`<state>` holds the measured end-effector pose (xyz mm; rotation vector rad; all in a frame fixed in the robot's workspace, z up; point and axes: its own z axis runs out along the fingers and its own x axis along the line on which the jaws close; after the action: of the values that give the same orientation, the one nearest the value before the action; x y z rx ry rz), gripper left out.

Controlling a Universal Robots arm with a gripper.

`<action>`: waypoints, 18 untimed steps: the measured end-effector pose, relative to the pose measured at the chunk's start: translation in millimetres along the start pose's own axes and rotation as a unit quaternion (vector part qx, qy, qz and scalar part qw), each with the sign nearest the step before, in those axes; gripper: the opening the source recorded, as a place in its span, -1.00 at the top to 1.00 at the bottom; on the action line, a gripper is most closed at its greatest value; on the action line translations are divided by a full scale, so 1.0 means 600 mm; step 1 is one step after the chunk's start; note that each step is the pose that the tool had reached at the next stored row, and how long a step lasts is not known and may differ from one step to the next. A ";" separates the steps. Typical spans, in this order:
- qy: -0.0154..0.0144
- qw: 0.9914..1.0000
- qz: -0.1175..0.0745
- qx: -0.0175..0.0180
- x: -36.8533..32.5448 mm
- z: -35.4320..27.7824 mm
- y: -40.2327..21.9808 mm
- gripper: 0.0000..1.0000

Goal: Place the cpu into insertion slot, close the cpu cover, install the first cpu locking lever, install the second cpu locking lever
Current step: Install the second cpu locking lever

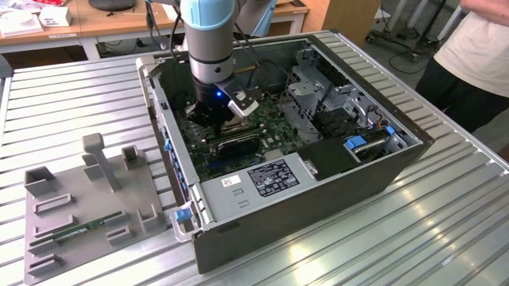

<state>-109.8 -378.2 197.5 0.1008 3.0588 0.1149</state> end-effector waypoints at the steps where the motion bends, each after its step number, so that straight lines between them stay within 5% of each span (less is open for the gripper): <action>1: 0.000 1.000 0.000 0.000 0.000 -0.005 0.000 0.79; 13: 0.000 1.000 0.000 0.001 -0.004 -0.049 0.003 0.79; 18: 0.000 1.000 0.000 0.001 -0.004 -0.051 0.004 0.79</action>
<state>-110.0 -378.4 228.0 0.1009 3.0597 0.1133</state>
